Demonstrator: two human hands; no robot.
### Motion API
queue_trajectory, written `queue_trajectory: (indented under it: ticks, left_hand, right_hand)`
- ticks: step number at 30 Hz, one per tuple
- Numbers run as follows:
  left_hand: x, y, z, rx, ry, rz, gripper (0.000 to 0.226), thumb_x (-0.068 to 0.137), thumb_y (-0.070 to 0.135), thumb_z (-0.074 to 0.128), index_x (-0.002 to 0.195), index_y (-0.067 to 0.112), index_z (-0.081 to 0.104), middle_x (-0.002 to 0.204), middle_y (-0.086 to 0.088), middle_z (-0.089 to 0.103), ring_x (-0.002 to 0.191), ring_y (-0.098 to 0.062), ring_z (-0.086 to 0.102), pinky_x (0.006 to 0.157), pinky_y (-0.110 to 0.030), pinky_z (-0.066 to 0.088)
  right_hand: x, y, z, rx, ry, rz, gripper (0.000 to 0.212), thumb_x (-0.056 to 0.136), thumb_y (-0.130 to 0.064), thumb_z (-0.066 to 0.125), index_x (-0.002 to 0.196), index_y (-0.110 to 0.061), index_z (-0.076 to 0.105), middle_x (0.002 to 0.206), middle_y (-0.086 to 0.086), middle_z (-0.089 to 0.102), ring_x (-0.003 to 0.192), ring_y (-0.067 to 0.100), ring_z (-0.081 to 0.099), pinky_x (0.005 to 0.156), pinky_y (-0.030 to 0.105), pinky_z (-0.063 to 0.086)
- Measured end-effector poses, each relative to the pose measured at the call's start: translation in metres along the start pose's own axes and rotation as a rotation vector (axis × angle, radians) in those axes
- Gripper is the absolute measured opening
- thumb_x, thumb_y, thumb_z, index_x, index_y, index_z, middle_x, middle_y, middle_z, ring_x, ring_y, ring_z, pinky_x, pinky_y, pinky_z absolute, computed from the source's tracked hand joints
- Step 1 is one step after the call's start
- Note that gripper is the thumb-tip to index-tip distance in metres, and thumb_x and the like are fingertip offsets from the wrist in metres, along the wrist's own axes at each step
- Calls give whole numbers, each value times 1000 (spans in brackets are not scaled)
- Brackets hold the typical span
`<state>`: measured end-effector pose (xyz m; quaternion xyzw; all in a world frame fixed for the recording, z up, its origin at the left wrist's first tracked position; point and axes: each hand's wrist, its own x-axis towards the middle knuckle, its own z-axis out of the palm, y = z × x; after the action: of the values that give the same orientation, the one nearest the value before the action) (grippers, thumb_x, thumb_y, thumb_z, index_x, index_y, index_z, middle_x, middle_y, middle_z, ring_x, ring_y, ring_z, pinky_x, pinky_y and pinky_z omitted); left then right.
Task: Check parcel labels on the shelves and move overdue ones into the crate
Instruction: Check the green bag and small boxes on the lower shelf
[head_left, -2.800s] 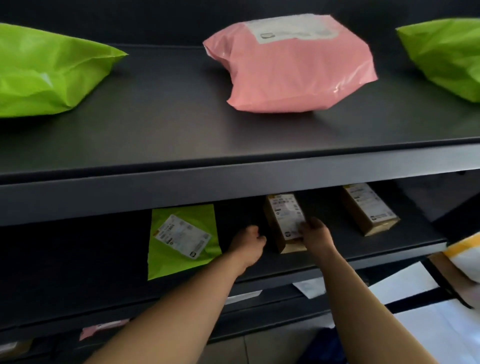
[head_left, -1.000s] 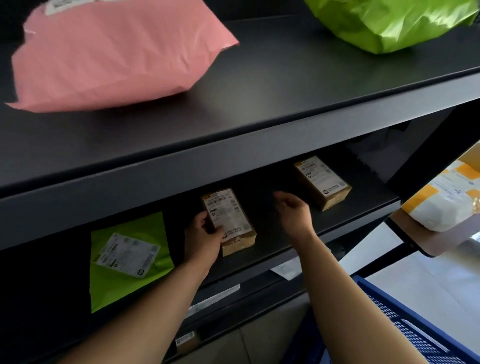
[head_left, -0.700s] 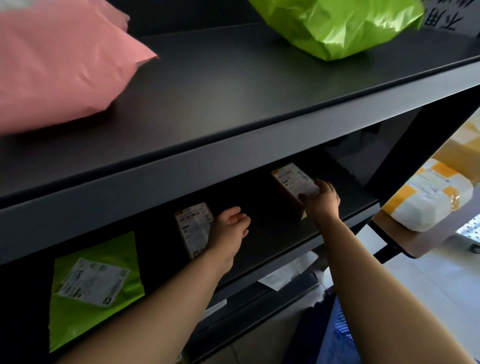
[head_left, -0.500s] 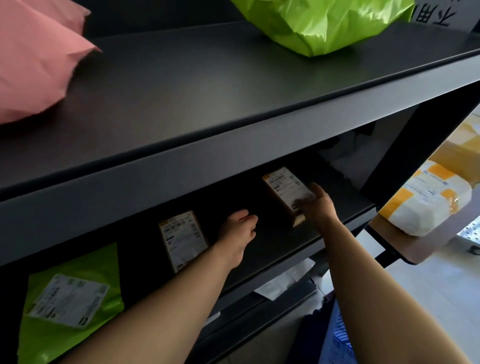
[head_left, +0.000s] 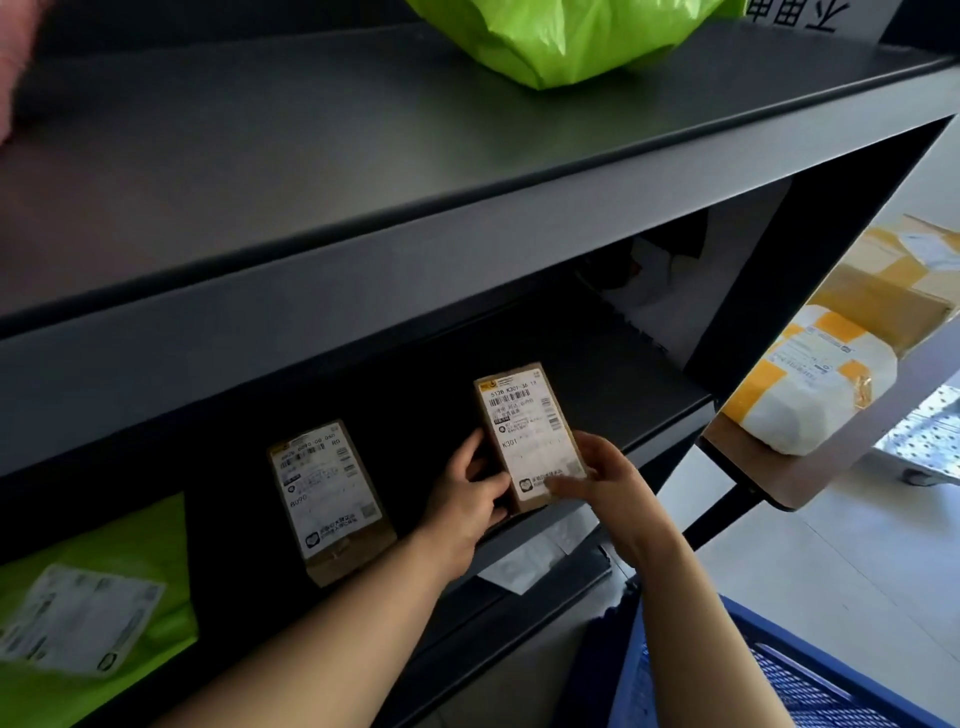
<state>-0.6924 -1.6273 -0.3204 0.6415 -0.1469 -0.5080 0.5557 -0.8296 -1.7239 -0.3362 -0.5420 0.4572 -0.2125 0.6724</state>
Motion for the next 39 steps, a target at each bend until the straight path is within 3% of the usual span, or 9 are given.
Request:
queue_trajectory:
  ticks: [6, 13, 16, 19, 28, 35, 37, 39]
  left_hand:
    - [-7, -6, -14, 122, 24, 85, 66, 89, 13, 62, 140, 47, 36, 144, 4, 48, 129, -17, 48, 106, -47, 43]
    - [-7, 3, -14, 73, 31, 62, 65, 93, 6, 55, 144, 40, 34, 141, 1, 51, 123, -19, 53, 103, -45, 46]
    - [4, 13, -7, -7, 27, 3, 65, 94, 1, 52, 147, 33, 31, 144, -5, 46, 126, -24, 51, 97, -43, 49]
    - [19, 19, -4, -41, 27, -62, 67, 94, 2, 53, 149, 30, 27, 143, -9, 47, 128, -27, 49, 96, -44, 48]
    - [52, 28, 3, -116, 56, -115, 65, 95, -5, 47, 148, 27, 29, 137, -15, 52, 126, -30, 51, 89, -42, 51]
    - [48, 33, 4, -98, 37, -134, 64, 95, -1, 49, 149, 25, 28, 139, -15, 50, 130, -33, 47, 96, -45, 48]
    - [39, 36, 0, -89, 54, -130, 63, 95, 1, 50, 150, 23, 27, 141, -16, 48, 131, -34, 46, 98, -44, 47]
    - [23, 39, -6, -88, 74, -117, 61, 96, 3, 51, 149, 19, 28, 142, -17, 47, 130, -32, 47, 100, -42, 47]
  right_hand:
    - [-13, 7, 2, 103, -27, 28, 44, 78, 9, 69, 110, -20, 62, 113, 7, 68, 109, 25, 66, 96, 46, 53]
    - [-12, -3, 12, 89, 6, 9, 39, 84, 7, 63, 110, -22, 60, 115, 5, 68, 107, 22, 66, 93, 39, 55]
    - [-3, -13, 16, 57, 25, -7, 37, 93, 2, 54, 119, -25, 56, 116, 0, 67, 102, 15, 66, 79, 25, 55]
    - [13, -23, 22, 1, 54, -6, 41, 96, 0, 49, 129, -25, 51, 108, -5, 65, 93, 8, 65, 66, 20, 55]
    - [52, -36, 34, -102, 113, 7, 47, 99, -5, 46, 144, -16, 39, 121, 3, 57, 97, 11, 57, 75, 22, 49]
    - [50, -37, 34, -119, 151, 19, 50, 100, -12, 47, 147, -19, 34, 125, 0, 52, 87, 6, 55, 60, 16, 45]
    - [41, -39, 37, -135, 183, 11, 52, 99, -20, 49, 148, -23, 32, 132, 1, 50, 96, 9, 57, 71, 20, 50]
    - [29, -40, 43, -207, 208, 0, 57, 91, -37, 54, 145, -33, 34, 143, 3, 44, 127, 22, 47, 98, 41, 48]
